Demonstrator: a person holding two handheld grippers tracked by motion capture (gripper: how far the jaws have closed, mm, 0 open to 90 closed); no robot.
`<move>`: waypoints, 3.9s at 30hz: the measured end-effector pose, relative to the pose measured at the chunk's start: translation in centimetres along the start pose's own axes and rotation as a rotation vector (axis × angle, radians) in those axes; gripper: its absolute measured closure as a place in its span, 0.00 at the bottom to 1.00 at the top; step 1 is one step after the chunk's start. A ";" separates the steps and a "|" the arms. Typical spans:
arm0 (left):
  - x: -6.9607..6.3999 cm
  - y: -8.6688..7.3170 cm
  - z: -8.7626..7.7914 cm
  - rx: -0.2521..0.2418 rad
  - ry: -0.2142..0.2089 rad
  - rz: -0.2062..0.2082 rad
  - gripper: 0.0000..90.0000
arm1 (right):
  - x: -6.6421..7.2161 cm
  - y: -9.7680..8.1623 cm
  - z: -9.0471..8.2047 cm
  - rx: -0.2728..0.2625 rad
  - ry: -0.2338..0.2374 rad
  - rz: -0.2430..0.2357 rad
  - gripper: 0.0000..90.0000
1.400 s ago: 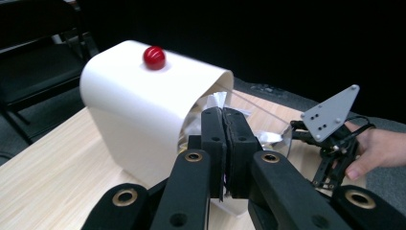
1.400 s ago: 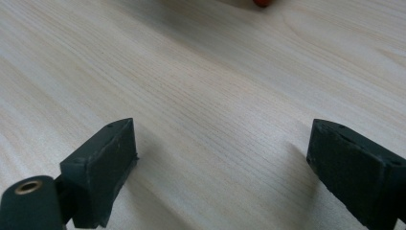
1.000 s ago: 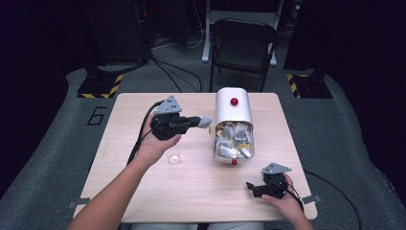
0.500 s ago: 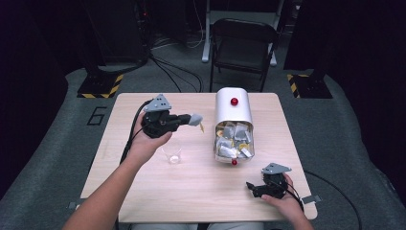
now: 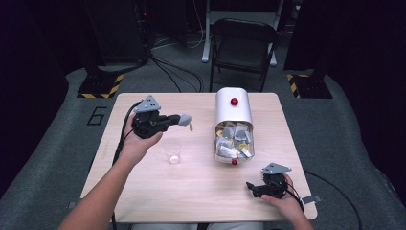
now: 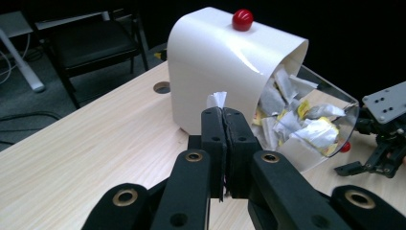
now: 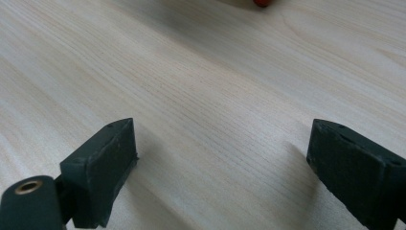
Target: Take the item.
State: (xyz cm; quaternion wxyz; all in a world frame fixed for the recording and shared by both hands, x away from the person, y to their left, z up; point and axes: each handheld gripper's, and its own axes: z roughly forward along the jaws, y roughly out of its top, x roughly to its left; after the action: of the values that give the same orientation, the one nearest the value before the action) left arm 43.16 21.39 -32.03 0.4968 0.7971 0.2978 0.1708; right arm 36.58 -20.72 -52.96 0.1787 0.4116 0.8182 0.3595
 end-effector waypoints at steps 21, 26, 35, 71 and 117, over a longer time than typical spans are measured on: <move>2.7 -3.5 -0.9 0.057 0.064 -0.056 0.98 | 0.0 0.0 0.0 0.000 0.000 0.000 0.10; 2.9 -4.3 -1.0 0.063 0.069 -0.066 0.98 | 0.0 0.0 0.0 0.000 0.000 0.000 0.10; 2.6 -5.4 -1.9 0.066 0.062 -0.071 0.98 | 0.0 0.0 0.0 0.000 0.000 0.000 0.10; 2.8 -10.1 1.5 0.183 0.050 -0.122 0.98 | 0.0 0.0 0.0 0.000 0.000 0.000 0.10; 2.5 -9.2 0.9 0.142 0.102 -0.109 0.52 | 0.0 0.0 0.0 0.000 0.000 0.000 0.10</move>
State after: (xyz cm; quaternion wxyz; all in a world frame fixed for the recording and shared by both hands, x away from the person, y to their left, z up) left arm 42.79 25.39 -40.68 0.4318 0.8033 0.3768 0.1622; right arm 36.58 -20.71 -52.96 0.1787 0.4117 0.8181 0.3595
